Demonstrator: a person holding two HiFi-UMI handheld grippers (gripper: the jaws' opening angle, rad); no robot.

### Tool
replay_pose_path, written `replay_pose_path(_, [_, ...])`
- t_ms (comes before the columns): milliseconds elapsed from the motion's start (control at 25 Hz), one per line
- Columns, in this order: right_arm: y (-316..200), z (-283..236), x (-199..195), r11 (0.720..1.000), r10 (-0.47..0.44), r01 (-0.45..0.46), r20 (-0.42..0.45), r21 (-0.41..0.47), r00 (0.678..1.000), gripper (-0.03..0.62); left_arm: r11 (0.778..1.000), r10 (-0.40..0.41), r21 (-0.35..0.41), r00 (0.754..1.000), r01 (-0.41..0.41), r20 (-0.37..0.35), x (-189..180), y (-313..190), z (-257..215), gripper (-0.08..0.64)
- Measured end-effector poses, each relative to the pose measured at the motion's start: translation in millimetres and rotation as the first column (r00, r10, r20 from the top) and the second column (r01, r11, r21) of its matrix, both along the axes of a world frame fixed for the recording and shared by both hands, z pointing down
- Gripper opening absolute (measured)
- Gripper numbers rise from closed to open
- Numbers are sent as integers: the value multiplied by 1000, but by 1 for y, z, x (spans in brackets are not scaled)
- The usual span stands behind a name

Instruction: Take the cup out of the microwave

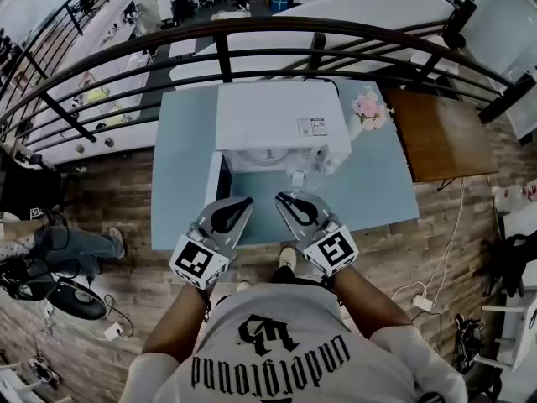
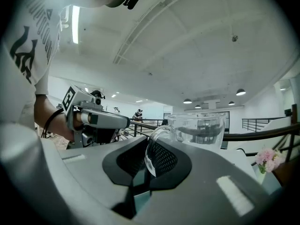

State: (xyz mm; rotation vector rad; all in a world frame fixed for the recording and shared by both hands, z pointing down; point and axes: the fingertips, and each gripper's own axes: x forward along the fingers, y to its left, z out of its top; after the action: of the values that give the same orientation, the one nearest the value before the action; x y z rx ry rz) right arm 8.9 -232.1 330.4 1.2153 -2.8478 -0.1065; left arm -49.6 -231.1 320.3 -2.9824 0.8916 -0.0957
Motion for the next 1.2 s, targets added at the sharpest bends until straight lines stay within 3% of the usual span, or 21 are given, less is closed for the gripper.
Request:
replay_pose_path(280, [52, -10, -26, 996, 86, -86, -9, 20, 996, 23, 997, 67, 23, 998, -67, -5, -37, 52, -3, 49])
replay_pose_path(560, [99, -18, -35, 988, 154, -154, -16, 14, 988, 23, 991, 135, 15, 990, -134, -29, -49, 88, -7, 49])
replay_pose_path(880, [141, -22, -20, 987, 164, -163, -19, 12, 986, 23, 987, 160, 29, 987, -159, -33, -34, 120, -12, 49])
replay_pose_path(1200, [185, -22, 13, 995, 99, -99, -17, -2, 995, 23, 994, 108, 24, 993, -107, -37, 5, 161, -14, 49])
